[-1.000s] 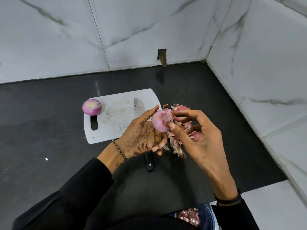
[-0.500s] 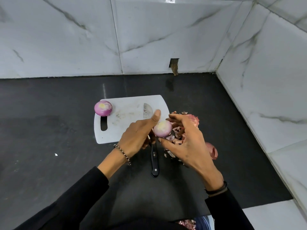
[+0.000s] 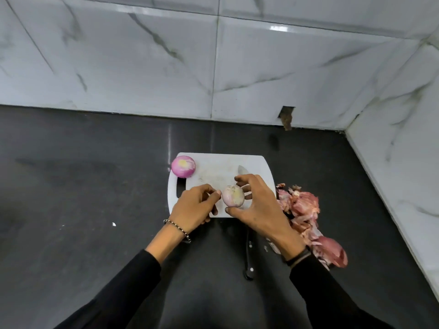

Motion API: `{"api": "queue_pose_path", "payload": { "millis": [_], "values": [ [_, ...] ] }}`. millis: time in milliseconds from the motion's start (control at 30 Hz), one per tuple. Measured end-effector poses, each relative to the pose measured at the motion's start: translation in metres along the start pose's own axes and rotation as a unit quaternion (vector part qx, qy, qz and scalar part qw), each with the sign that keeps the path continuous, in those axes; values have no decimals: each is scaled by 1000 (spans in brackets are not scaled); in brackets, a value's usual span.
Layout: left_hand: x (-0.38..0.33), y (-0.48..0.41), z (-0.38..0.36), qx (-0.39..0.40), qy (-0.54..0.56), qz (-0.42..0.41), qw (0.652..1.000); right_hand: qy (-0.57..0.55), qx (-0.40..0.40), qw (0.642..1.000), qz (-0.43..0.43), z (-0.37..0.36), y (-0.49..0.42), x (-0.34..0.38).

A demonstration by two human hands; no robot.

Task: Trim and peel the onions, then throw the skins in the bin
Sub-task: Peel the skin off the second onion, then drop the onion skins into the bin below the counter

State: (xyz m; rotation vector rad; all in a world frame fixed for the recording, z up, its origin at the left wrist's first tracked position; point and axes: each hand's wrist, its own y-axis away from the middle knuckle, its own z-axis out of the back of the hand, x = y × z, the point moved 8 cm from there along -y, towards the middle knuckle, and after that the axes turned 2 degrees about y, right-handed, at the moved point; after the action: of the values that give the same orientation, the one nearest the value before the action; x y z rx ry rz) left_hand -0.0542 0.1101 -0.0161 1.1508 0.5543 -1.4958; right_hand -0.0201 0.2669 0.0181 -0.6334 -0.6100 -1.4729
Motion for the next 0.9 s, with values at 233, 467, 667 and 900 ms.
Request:
{"api": "queue_pose_path", "payload": {
  "millis": [233,467,667,900],
  "values": [
    [23,-16,22,-60,-79,33,995,32,-23,999,0,-31,-63,14],
    [36,-28,33,-101,-113,59,987,55,-21,998,-21,-61,-101,14],
    [39,-31,31,-99,-109,56,988,47,-22,998,-27,-64,-101,9],
    [25,-27,8,-66,-112,22,991,57,-44,997,-18,-44,-76,-3]
  ]
}}
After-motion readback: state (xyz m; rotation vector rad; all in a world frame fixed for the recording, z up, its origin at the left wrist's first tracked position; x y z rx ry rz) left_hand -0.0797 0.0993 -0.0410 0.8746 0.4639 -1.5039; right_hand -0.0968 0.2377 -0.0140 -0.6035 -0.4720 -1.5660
